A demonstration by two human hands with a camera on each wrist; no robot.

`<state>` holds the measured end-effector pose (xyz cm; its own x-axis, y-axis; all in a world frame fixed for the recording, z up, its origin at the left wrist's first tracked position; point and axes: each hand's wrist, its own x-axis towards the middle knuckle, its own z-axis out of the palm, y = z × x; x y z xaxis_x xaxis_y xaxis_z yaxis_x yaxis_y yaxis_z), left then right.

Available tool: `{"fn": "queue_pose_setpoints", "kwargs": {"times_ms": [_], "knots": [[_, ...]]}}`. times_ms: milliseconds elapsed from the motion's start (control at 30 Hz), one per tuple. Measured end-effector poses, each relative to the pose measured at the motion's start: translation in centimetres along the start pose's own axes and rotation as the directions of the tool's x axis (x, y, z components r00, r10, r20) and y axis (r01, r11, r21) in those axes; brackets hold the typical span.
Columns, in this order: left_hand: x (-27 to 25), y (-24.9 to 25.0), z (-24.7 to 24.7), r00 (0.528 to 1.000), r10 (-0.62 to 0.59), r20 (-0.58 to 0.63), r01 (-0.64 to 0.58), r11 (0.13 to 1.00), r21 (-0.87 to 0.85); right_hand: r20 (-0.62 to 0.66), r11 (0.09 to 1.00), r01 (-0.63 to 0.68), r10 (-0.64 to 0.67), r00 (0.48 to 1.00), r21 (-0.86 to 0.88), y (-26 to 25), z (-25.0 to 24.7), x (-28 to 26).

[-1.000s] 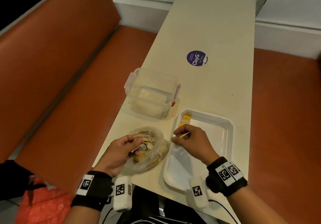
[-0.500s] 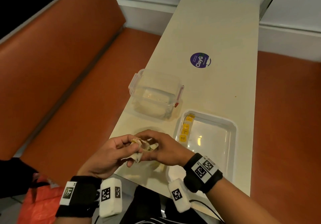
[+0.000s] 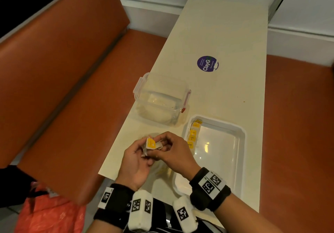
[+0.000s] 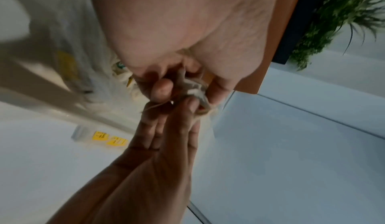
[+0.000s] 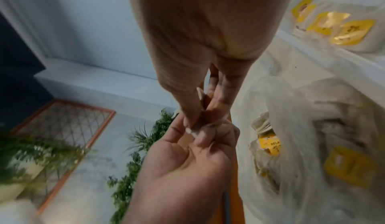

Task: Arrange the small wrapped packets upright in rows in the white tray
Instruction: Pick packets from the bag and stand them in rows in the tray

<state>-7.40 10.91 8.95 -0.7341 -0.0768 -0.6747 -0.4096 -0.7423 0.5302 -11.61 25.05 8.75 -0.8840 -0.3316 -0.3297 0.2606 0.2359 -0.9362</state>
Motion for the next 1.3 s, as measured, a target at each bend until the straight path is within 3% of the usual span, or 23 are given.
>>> {"fn": "queue_pose_setpoints", "kwargs": {"times_ms": [67, 200, 333, 467, 567, 700, 833, 967, 1067, 1133, 1300], "knots": [[0.3, -0.4, 0.0, 0.999, 0.010, -0.030, -0.012, 0.998, -0.064, -0.039, 0.998, 0.014, -0.017, 0.999, -0.065, 0.0, -0.1, -0.1], [0.9, -0.6, -0.4, 0.997, -0.062, -0.050, 0.058, 0.995, -0.084, 0.043, 0.992, 0.014, -0.009, 0.999, -0.128, 0.0, -0.8, -0.5], [1.3, -1.2, -0.3, 0.993, -0.055, -0.108, 0.068, 0.990, 0.120, 0.066, 0.985, 0.013, -0.002, 0.998, -0.172, 0.1, -1.5, -0.4], [1.1, -1.7, 0.5, 0.986, 0.081, -0.145, -0.025, 0.934, 0.357, 0.078, 0.964, 0.039, -0.019, 0.997, -0.264, 0.1, -2.2, -0.7], [1.0, -2.3, 0.6, 0.981, 0.156, -0.113, -0.092, 0.893, 0.441, 0.125, 0.974, 0.048, -0.020, 0.992, -0.223, 0.2, -2.3, -1.3], [0.8, -3.1, 0.7, 0.977, 0.183, -0.109, -0.101, 0.850, 0.516, 0.165, 0.950, 0.028, 0.025, 0.986, -0.312, 0.9, -2.6, -2.2], [0.9, -3.7, 0.8, 0.979, 0.155, -0.135, -0.062, 0.848, 0.527, 0.209, 0.934, -0.039, 0.119, 0.971, -0.355, 2.0, -4.0, -2.7], [0.9, -4.0, 0.3, 0.993, 0.040, -0.108, 0.019, 0.868, 0.497, 0.270, 0.976, -0.102, 0.152, 0.951, -0.190, 2.5, -6.7, -3.5], [0.8, -4.2, 0.0, 0.994, -0.015, -0.104, 0.067, 0.853, 0.518, 0.259, 0.986, -0.147, 0.161, 0.952, -0.072, 2.8, -9.2, -4.3], [0.8, -4.2, -0.2, 0.993, -0.037, -0.111, 0.089, 0.856, 0.509, 0.181, 0.983, -0.175, 0.184, 0.966, -0.062, 3.9, -10.5, -4.3], [0.9, -4.0, -1.1, 0.987, -0.053, -0.154, 0.118, 0.883, 0.455, 0.043, 0.941, -0.236, 0.253, 0.966, -0.241, 7.8, -11.5, -2.6]]}}
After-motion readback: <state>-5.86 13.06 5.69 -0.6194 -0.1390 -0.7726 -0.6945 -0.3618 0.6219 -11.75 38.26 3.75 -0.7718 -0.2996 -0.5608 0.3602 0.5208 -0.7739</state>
